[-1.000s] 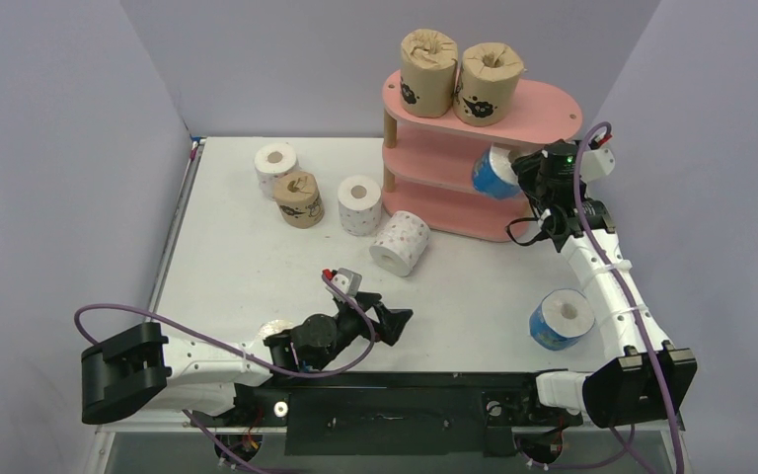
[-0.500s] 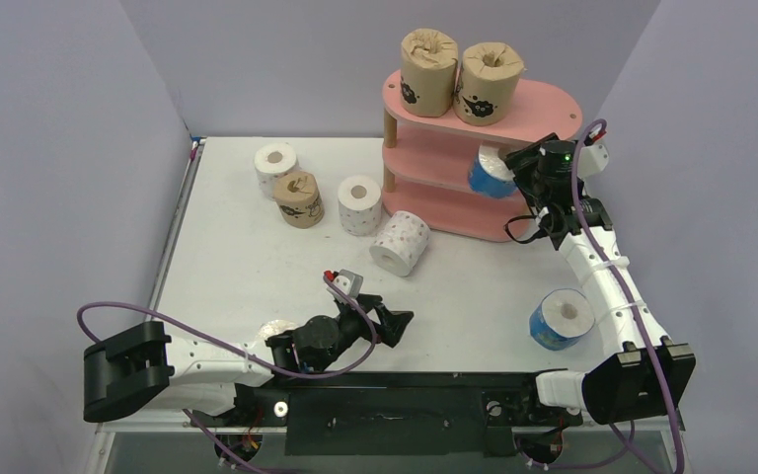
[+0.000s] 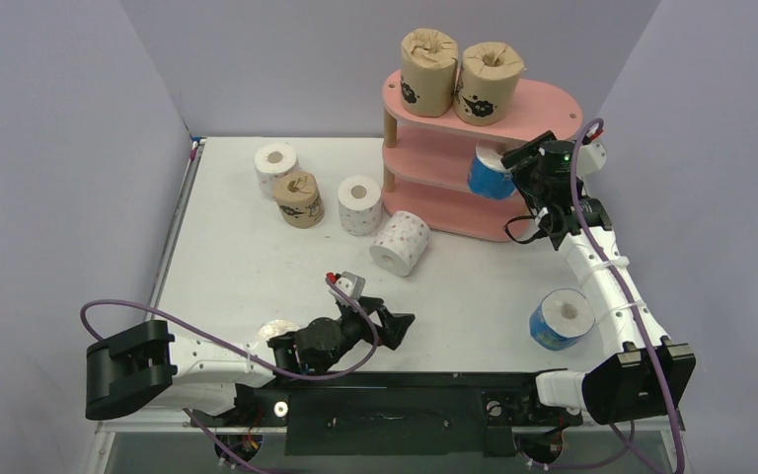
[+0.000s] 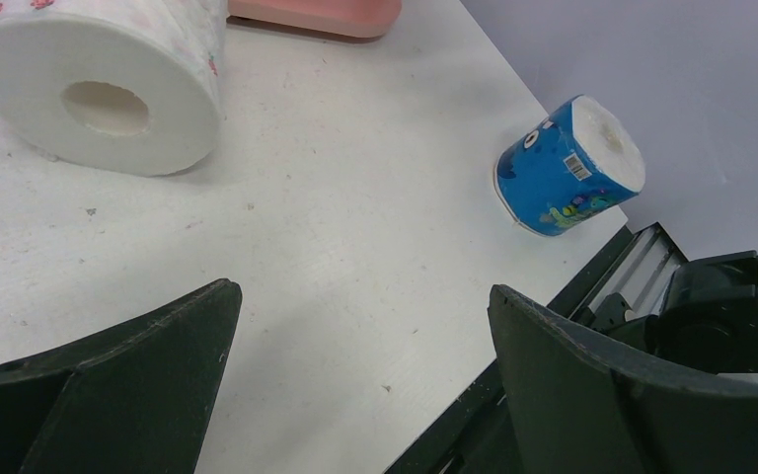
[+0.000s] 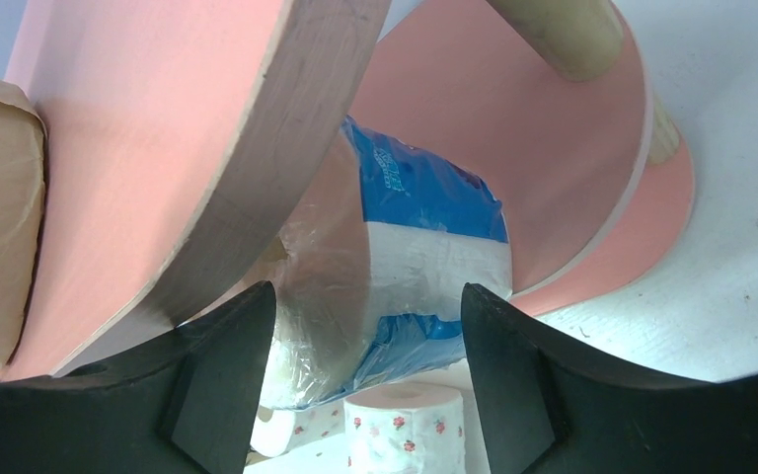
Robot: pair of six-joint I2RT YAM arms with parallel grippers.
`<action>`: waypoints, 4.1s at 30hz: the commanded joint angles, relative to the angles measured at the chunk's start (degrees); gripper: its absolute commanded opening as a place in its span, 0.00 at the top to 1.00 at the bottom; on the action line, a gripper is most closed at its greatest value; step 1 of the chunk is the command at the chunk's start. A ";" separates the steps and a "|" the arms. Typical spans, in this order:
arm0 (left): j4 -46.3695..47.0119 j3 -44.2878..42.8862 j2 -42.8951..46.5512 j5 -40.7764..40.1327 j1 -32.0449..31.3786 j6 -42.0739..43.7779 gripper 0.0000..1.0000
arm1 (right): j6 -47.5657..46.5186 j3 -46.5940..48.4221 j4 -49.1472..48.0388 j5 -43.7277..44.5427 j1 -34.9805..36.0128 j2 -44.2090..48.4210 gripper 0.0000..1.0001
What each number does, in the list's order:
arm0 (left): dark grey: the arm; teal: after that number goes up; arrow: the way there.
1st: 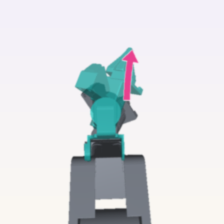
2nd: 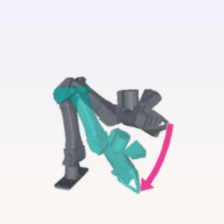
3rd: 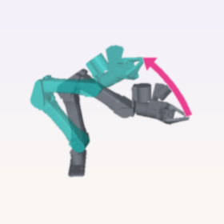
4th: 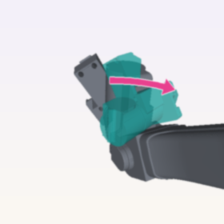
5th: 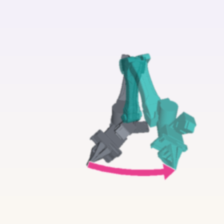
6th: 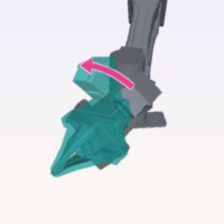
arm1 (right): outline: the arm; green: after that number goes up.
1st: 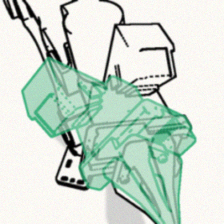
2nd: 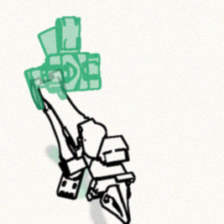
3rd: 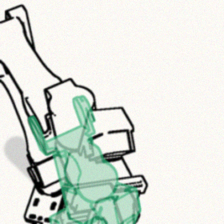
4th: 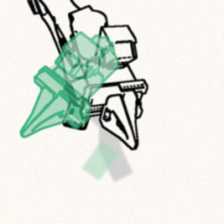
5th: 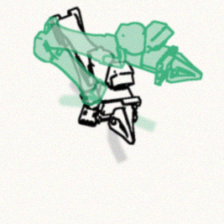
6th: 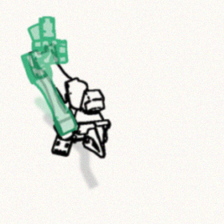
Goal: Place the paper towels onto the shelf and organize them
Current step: Place the paper towel on the shelf, then move the paper towel to the shelf.
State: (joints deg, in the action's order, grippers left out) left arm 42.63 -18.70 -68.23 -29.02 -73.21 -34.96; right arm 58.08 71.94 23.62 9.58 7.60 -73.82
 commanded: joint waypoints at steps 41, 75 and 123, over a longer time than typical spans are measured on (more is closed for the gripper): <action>2.53 2.47 6.65 -4.27 -6.06 1.11 0.04 | -25.15 -29.39 -37.90 -12.45 -0.81 20.05 0.17; 2.60 3.91 6.72 -5.99 -6.07 1.32 0.04 | 0.18 -31.74 -50.94 -18.54 -10.51 11.34 0.20; 2.74 4.88 6.29 -7.88 -6.07 1.19 0.04 | 11.16 -25.71 -57.50 -7.72 1.28 -4.11 0.22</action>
State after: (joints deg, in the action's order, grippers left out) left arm 43.16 -14.37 -62.96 -35.81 -79.05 -33.87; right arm 67.02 43.97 -31.70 -1.34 6.68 -76.18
